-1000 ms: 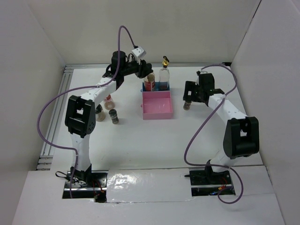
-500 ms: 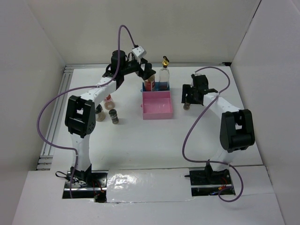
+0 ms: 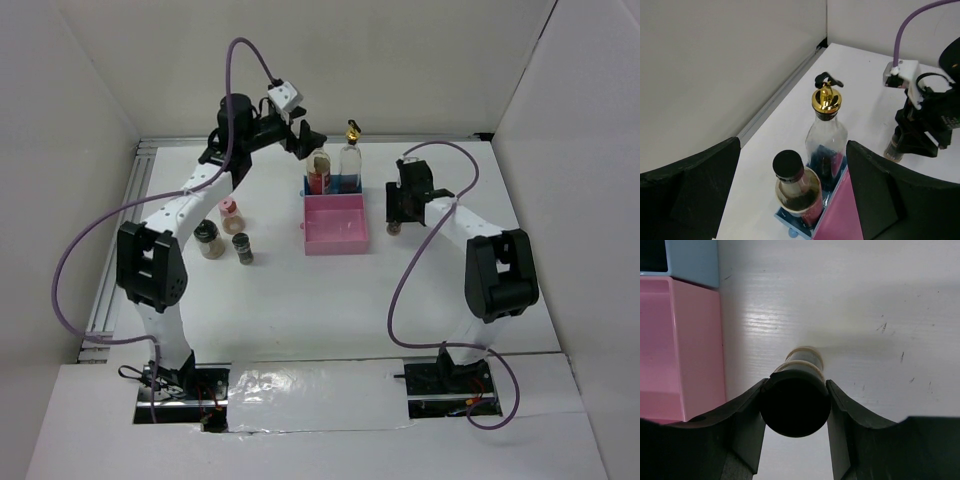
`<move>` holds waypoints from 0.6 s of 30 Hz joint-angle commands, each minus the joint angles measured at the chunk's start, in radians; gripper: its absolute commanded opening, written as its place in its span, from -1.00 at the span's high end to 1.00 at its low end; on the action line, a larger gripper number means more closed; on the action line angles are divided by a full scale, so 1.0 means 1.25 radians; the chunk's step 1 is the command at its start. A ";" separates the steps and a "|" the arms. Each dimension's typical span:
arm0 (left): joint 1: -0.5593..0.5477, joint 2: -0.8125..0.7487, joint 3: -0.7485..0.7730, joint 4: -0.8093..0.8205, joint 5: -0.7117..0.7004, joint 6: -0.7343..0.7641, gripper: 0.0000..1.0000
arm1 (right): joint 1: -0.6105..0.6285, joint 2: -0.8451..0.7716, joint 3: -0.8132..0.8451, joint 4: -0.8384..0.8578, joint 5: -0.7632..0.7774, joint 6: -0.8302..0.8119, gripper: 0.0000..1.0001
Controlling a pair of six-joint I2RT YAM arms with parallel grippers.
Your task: Organize the condiment bottles
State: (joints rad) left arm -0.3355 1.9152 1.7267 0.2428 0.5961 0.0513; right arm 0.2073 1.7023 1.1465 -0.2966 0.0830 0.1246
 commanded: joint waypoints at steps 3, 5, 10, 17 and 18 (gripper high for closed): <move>0.000 -0.137 -0.071 -0.019 -0.031 0.025 -0.99 | 0.024 -0.066 0.044 0.006 0.056 -0.031 0.95; 0.001 -0.187 -0.092 -0.055 -0.074 0.023 -0.99 | 0.037 -0.095 0.056 -0.015 0.082 -0.035 1.00; 0.018 -0.301 -0.172 -0.151 -0.183 -0.013 -0.99 | 0.086 -0.230 0.082 -0.060 0.090 -0.064 1.00; 0.059 -0.499 -0.364 -0.233 -0.245 -0.073 -0.99 | 0.203 -0.167 0.168 -0.090 0.026 -0.057 1.00; 0.067 -0.512 -0.376 -0.254 -0.250 -0.080 -0.99 | 0.212 -0.152 0.174 -0.077 0.032 -0.054 1.00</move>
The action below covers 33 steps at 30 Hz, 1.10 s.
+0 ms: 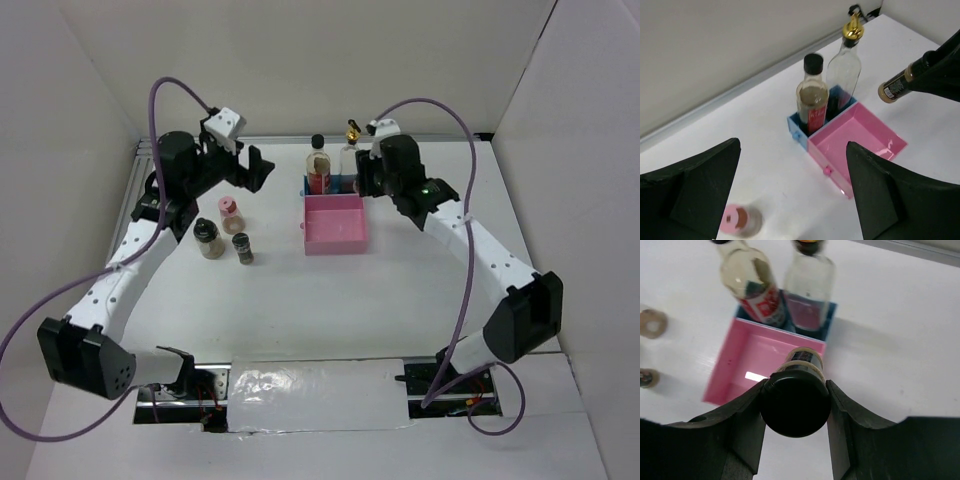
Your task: Organize the condiment bottles
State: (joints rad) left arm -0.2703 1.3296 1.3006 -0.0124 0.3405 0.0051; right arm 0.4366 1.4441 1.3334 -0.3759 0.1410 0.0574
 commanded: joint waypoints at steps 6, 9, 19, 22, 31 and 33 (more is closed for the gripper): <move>0.033 -0.122 -0.107 -0.087 -0.064 -0.053 -0.99 | 0.050 0.153 0.068 0.016 -0.028 0.009 1.00; 0.047 -0.153 -0.130 -0.085 -0.066 -0.058 -0.99 | 0.061 0.179 0.086 -0.002 -0.017 0.014 1.00; 0.074 -0.178 -0.157 -0.077 -0.031 -0.070 -0.99 | 0.092 0.246 0.039 0.065 0.050 0.075 1.00; 0.076 -0.176 -0.159 -0.078 -0.028 -0.075 -0.99 | 0.094 0.271 0.046 0.061 0.066 0.080 1.00; 0.085 -0.185 -0.175 -0.077 -0.016 -0.081 -0.99 | 0.094 0.304 0.027 0.088 0.103 0.099 1.00; 0.086 -0.186 -0.177 -0.076 -0.013 -0.080 -0.99 | 0.093 0.311 0.022 0.101 0.111 0.100 1.00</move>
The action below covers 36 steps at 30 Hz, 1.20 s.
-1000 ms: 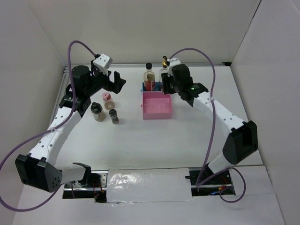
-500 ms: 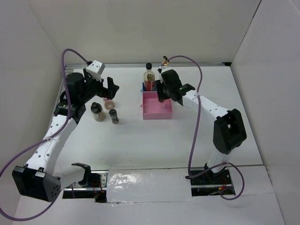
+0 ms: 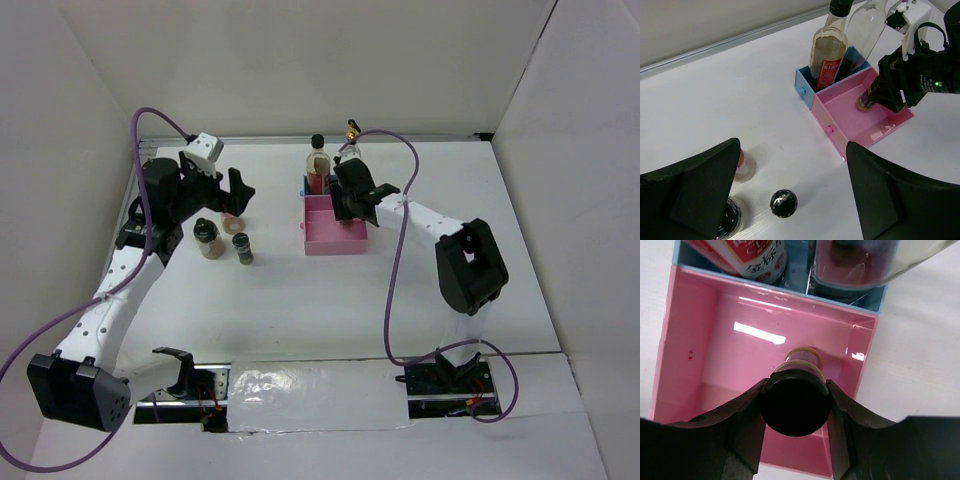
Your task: Organize the condiment bottles
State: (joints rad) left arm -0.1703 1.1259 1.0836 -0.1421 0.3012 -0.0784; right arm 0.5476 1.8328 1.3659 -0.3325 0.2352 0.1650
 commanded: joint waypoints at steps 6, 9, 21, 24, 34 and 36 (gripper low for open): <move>0.012 -0.021 -0.003 0.027 0.028 -0.016 -0.99 | -0.007 0.025 0.006 0.076 0.057 0.028 1.00; 0.015 -0.021 -0.003 0.030 0.028 -0.015 -0.99 | -0.010 0.033 0.011 0.076 0.054 0.031 0.99; 0.029 -0.017 -0.015 0.022 0.055 -0.006 -0.99 | -0.024 0.059 0.020 0.089 0.044 0.048 0.37; 0.033 -0.021 -0.029 0.019 0.067 0.012 -0.99 | -0.028 0.059 0.019 0.089 0.046 0.051 0.27; 0.034 -0.025 -0.052 0.004 0.099 0.041 -0.99 | -0.032 0.075 0.024 0.099 0.038 0.058 -0.08; 0.034 -0.025 -0.058 0.002 0.103 0.053 -0.99 | -0.029 0.069 0.023 0.095 0.040 0.056 -0.42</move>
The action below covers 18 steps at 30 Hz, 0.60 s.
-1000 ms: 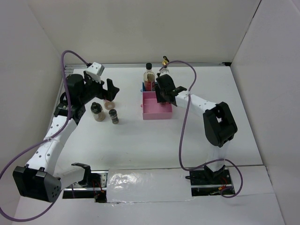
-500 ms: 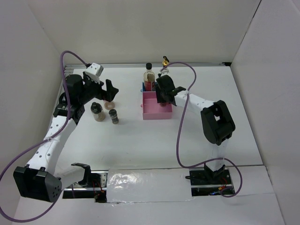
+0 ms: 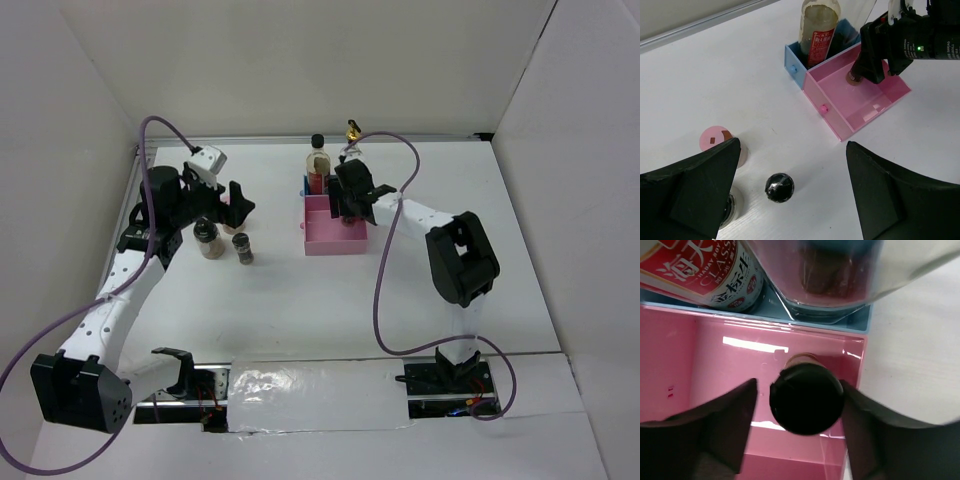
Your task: Organize the condiment bottles
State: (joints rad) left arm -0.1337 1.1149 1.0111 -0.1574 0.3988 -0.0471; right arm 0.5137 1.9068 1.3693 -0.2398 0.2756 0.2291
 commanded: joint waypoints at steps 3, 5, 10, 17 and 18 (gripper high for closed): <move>0.006 -0.017 0.002 -0.004 0.054 0.093 -0.99 | 0.001 -0.010 0.014 0.019 0.015 0.004 -0.70; 0.006 -0.012 0.014 -0.041 0.077 0.140 -0.99 | 0.005 -0.017 0.004 0.019 0.015 0.006 -0.81; 0.008 0.011 0.057 -0.156 0.106 0.239 -0.99 | 0.014 -0.044 -0.009 0.011 0.022 0.017 -1.00; 0.003 0.047 0.103 -0.341 0.064 0.321 -0.96 | 0.032 -0.086 0.003 -0.008 0.029 0.019 -1.00; -0.001 0.051 0.100 -0.349 0.059 0.325 -0.95 | 0.037 -0.091 0.010 -0.012 0.033 0.019 -1.00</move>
State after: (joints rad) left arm -0.1314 1.1694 1.1065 -0.4896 0.4793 0.2890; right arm 0.5373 1.8645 1.3647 -0.2485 0.2863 0.2424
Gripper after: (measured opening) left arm 0.981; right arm 0.997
